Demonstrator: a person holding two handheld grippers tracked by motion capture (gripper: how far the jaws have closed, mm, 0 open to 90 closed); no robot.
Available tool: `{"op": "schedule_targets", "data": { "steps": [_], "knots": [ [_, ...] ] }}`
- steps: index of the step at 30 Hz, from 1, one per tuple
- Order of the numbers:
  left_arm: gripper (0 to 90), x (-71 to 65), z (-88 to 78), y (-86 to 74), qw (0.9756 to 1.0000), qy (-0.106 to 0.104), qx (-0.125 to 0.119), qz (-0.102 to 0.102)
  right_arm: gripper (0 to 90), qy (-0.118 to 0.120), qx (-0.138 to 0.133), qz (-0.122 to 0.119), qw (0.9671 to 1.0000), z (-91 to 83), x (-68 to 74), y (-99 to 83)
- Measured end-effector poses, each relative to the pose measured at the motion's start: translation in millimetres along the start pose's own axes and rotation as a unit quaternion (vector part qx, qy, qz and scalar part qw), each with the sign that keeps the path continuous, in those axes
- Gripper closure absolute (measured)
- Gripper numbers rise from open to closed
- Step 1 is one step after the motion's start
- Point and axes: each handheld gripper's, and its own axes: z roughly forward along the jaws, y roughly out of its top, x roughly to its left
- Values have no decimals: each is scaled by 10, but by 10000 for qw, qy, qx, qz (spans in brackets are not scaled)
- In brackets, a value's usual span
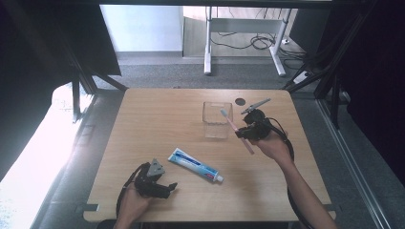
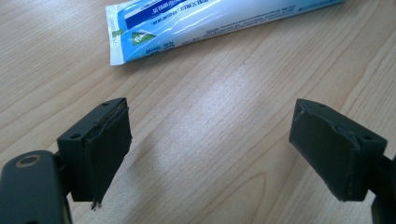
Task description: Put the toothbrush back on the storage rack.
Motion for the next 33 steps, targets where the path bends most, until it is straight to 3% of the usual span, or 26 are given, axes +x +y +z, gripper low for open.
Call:
{"op": "schedule_targets", "data": {
  "steps": [18,33],
  "knots": [
    [132,2,-6,0,10000,-1,-41,25,792,6,-331,-74,9994,141,14,311],
    [133,-4,0,0,10000,35,-29,60,792,22,-688,28,9976,196,-13,536]
  ]
}}
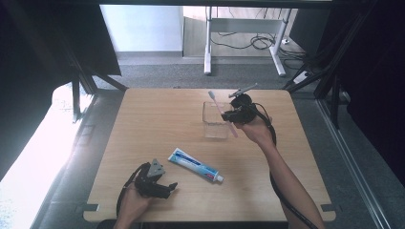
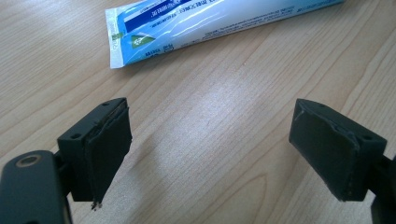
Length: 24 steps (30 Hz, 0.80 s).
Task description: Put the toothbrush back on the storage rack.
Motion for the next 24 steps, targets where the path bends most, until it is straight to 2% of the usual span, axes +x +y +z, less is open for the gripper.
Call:
{"op": "schedule_targets", "data": {
  "steps": [19,24],
  "knots": [
    [133,4,0,-2,10000,14,-21,33,792,14,-519,109,9986,119,-46,251],
    [133,-1,-6,4,9999,-82,-90,-31,792,-11,-540,113,9985,184,-59,305]
  ]
}}
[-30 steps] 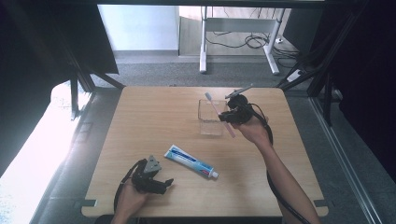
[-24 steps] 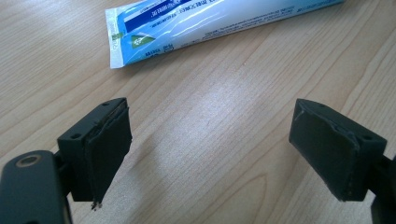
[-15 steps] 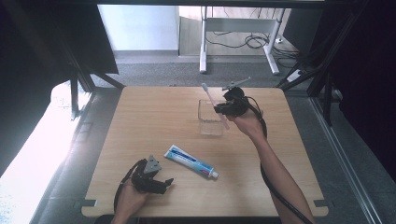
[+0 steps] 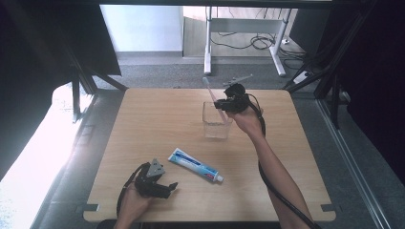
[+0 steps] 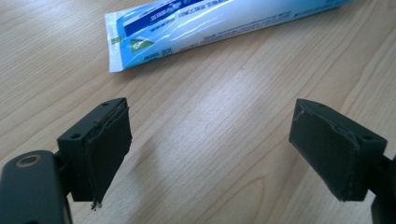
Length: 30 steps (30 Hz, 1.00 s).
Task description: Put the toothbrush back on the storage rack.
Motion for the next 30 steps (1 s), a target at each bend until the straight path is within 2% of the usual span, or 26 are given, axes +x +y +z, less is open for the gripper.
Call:
{"op": "schedule_targets", "data": {
  "steps": [14,18,30],
  "knots": [
    [132,19,-9,-12,10000,-27,-44,-41,792,-177,5,-110,9998,262,-60,41],
    [132,26,-9,-16,10000,-33,-39,-41,792,-202,18,-171,9996,306,-81,12],
    [133,25,-2,-16,10000,-33,-36,-30,792,-228,264,-134,9993,431,-169,-138]
  ]
}}
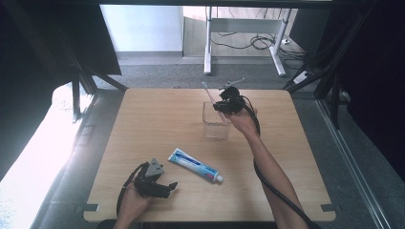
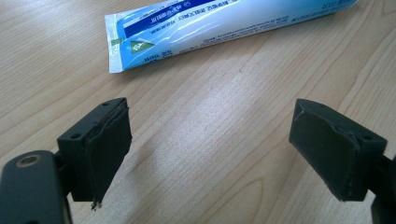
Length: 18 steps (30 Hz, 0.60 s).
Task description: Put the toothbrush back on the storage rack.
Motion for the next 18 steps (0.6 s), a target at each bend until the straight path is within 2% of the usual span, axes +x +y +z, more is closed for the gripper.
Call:
{"op": "schedule_targets", "data": {
  "steps": [18],
  "knots": [
    [133,2,4,-3,10000,-8,21,-2,790,18,352,-118,9993,168,-15,-105]
  ]
}}
